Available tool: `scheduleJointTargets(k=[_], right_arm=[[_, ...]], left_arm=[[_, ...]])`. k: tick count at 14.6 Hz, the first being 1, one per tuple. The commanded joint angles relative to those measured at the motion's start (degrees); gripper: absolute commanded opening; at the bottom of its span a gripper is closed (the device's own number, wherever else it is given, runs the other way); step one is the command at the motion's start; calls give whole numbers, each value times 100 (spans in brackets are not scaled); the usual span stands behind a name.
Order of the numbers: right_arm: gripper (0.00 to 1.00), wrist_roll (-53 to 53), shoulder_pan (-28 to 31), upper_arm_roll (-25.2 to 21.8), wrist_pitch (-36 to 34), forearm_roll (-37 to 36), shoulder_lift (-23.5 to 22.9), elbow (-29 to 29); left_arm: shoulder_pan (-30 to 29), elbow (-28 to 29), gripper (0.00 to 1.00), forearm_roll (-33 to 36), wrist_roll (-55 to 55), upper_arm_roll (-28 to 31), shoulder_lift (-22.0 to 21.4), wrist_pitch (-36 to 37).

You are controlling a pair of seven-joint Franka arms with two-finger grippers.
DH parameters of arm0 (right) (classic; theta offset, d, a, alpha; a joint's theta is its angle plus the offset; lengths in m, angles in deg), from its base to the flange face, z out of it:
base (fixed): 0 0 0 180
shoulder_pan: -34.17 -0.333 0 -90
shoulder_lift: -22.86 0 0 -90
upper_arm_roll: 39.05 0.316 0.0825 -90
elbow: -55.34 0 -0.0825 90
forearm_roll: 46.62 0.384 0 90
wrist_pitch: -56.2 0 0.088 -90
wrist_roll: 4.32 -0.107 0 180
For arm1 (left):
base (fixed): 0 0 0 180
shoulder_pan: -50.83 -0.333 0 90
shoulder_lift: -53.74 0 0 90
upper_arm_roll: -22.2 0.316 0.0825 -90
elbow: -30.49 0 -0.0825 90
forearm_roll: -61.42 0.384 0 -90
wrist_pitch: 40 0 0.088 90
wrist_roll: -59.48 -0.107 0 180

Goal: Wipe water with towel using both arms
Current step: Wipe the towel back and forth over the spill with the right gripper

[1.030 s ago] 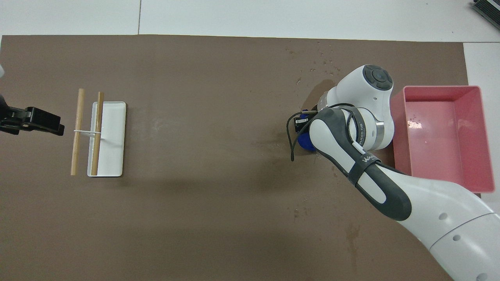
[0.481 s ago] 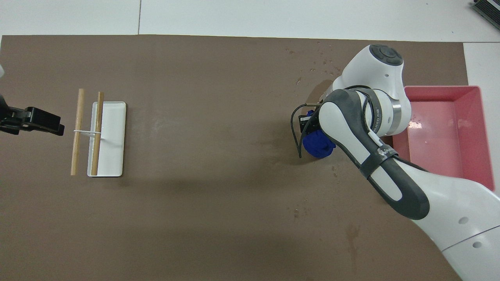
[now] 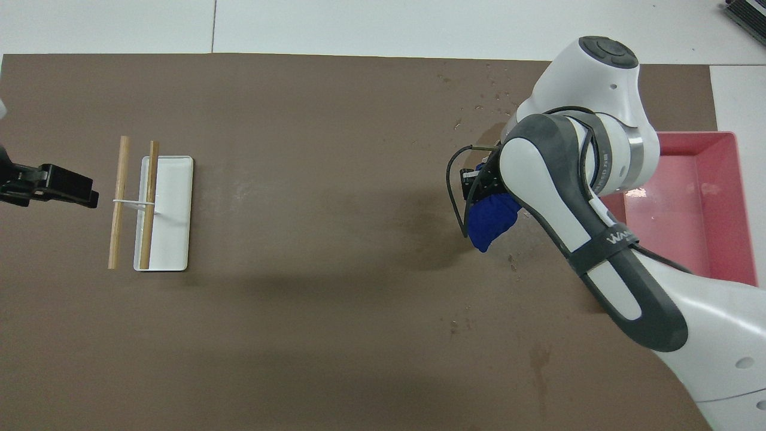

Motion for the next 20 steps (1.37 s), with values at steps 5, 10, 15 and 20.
scheduleJointTargets(k=[5,10,15,20], right_arm=[[0,-149,-58,50,559,-100,-242,-487],[0,405,21,41,2441,-171,-286,-170],[0,1194,214,41,3550,-171,-602,14],[0,1891,241,32,4218,-197,-568,1111]], left_arm=[[27,173,100,67,62,17,-140,-128],[27,173,100,67,62,17,-131,-128],[27,173,100,67,62,17,-131,-128],[27,173,100,67,62,17,-140,-128]])
